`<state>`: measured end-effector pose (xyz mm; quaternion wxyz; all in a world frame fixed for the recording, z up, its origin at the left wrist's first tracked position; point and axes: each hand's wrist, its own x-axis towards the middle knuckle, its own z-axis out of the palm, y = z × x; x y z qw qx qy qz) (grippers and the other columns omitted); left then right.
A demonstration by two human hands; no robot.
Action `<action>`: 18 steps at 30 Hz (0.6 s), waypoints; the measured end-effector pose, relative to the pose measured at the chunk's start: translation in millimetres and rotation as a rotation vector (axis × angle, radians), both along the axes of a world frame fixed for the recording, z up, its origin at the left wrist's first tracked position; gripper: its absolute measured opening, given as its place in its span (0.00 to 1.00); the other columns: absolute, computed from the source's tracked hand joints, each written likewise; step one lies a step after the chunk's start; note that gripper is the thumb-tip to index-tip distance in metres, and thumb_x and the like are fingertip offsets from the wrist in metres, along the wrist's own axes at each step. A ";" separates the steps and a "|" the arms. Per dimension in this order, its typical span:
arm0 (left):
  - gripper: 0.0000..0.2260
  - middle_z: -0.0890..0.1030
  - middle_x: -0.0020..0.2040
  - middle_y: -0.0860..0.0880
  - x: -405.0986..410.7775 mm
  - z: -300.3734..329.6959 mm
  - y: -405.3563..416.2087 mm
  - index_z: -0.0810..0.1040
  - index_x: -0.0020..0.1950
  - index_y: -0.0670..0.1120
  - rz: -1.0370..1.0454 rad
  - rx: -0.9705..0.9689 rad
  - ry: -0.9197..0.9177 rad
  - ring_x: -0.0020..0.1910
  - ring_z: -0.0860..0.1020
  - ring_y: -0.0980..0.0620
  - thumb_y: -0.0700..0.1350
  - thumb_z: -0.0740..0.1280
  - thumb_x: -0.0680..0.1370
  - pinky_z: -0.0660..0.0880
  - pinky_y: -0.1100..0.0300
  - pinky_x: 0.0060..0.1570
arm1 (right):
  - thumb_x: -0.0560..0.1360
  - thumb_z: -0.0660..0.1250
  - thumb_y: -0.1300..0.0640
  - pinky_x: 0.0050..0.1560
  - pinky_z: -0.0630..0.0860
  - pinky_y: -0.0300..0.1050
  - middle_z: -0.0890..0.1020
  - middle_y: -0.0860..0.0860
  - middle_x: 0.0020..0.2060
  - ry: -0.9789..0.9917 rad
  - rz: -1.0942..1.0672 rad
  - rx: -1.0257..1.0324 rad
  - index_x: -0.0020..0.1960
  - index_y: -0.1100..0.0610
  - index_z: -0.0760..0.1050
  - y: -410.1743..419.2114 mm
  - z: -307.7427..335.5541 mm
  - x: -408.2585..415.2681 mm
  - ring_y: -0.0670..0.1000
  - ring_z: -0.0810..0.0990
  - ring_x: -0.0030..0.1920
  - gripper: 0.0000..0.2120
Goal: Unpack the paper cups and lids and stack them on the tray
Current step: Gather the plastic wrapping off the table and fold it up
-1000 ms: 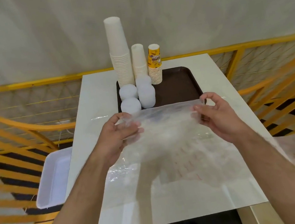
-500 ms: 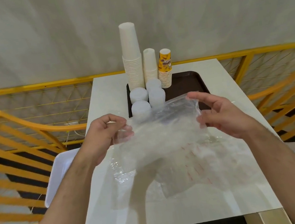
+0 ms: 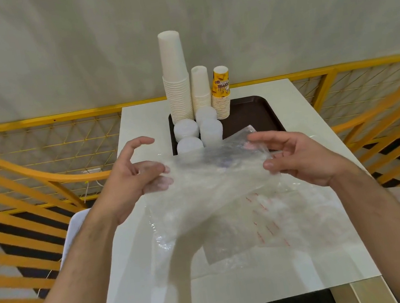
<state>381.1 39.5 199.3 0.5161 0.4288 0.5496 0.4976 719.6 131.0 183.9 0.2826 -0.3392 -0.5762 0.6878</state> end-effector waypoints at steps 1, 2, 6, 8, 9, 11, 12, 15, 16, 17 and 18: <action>0.18 0.84 0.43 0.38 -1.7 0.4 0.5 0.73 0.64 0.52 0.025 0.005 -0.001 0.37 0.85 0.42 0.34 0.67 0.78 0.83 0.56 0.39 | 0.67 0.73 0.69 0.46 0.82 0.43 0.79 0.49 0.68 0.007 0.012 -0.023 0.71 0.53 0.73 0.0 -0.1 0.0 0.61 0.76 0.47 0.34; 0.16 0.83 0.43 0.38 -4.0 0.5 1.4 0.74 0.63 0.51 0.049 0.005 0.001 0.36 0.84 0.43 0.35 0.66 0.79 0.82 0.57 0.37 | 0.67 0.74 0.70 0.46 0.83 0.44 0.77 0.47 0.70 0.006 0.029 -0.039 0.72 0.52 0.72 -0.6 0.5 0.3 0.61 0.74 0.45 0.36; 0.11 0.84 0.49 0.36 -11.0 -0.3 4.3 0.74 0.64 0.53 0.073 -0.008 -0.008 0.39 0.85 0.41 0.42 0.62 0.83 0.83 0.55 0.37 | 0.65 0.75 0.73 0.43 0.83 0.48 0.72 0.41 0.73 -0.041 0.092 -0.045 0.76 0.46 0.68 -2.1 4.7 -3.1 0.58 0.76 0.42 0.45; 0.17 0.84 0.54 0.38 -11.2 -4.1 2.2 0.69 0.68 0.58 0.027 -0.032 -0.076 0.45 0.84 0.37 0.46 0.64 0.81 0.83 0.47 0.44 | 0.64 0.75 0.74 0.39 0.82 0.46 0.71 0.37 0.72 -0.037 0.092 -0.052 0.76 0.45 0.67 -3.4 6.4 -4.3 0.54 0.78 0.40 0.47; 0.22 0.83 0.56 0.39 -10.6 -7.5 -0.7 0.65 0.69 0.62 -0.002 -0.044 -0.099 0.48 0.84 0.35 0.47 0.66 0.79 0.82 0.43 0.47 | 0.64 0.75 0.74 0.38 0.82 0.46 0.70 0.36 0.72 -0.036 0.090 -0.058 0.76 0.44 0.67 -4.0 7.0 -4.4 0.54 0.79 0.40 0.47; 0.34 0.82 0.59 0.40 -7.8 -15.8 -8.6 0.61 0.68 0.70 -0.045 -0.055 -0.130 0.51 0.83 0.32 0.41 0.71 0.73 0.81 0.38 0.48 | 0.64 0.75 0.74 0.38 0.82 0.45 0.69 0.35 0.73 -0.044 0.088 -0.067 0.76 0.43 0.67 -3.8 6.3 -4.2 0.54 0.79 0.41 0.48; 0.37 0.81 0.60 0.40 -6.9 -20.7 -12.4 0.61 0.66 0.71 -0.060 -0.061 -0.149 0.52 0.82 0.31 0.37 0.72 0.71 0.81 0.38 0.47 | 0.64 0.75 0.76 0.38 0.82 0.46 0.68 0.34 0.73 -0.055 0.091 -0.067 0.76 0.42 0.66 -4.0 5.7 -4.0 0.53 0.79 0.42 0.49; 0.33 0.79 0.62 0.40 -6.5 -32.8 -19.1 0.69 0.64 0.59 -0.065 -0.056 -0.163 0.50 0.83 0.34 0.30 0.72 0.68 0.83 0.47 0.44 | 0.67 0.72 0.79 0.38 0.82 0.46 0.66 0.32 0.73 -0.108 0.096 -0.066 0.76 0.39 0.65 -4.2 3.2 -2.8 0.54 0.81 0.46 0.50; 0.27 0.78 0.62 0.40 -7.7 -34.1 -19.7 0.73 0.62 0.52 -0.055 -0.049 -0.133 0.49 0.84 0.38 0.29 0.71 0.70 0.83 0.51 0.44 | 0.67 0.72 0.80 0.38 0.82 0.46 0.65 0.31 0.73 -0.129 0.100 -0.064 0.76 0.39 0.65 -4.3 2.5 -1.5 0.54 0.81 0.47 0.50; 0.20 0.79 0.61 0.39 -9.8 -34.2 -19.7 0.76 0.60 0.46 -0.043 -0.051 -0.095 0.49 0.84 0.41 0.28 0.69 0.72 0.82 0.55 0.43 | 0.67 0.72 0.80 0.39 0.82 0.46 0.64 0.30 0.73 -0.150 0.111 -0.060 0.76 0.38 0.65 -4.5 2.2 -0.1 0.54 0.81 0.48 0.51; 0.17 0.82 0.57 0.38 -12.7 -34.6 -19.6 0.78 0.59 0.43 -0.035 -0.065 -0.061 0.49 0.85 0.43 0.27 0.68 0.74 0.82 0.58 0.43 | 0.67 0.72 0.80 0.40 0.82 0.47 0.63 0.30 0.74 -0.169 0.126 -0.055 0.76 0.37 0.64 -4.7 2.0 1.3 0.55 0.81 0.49 0.51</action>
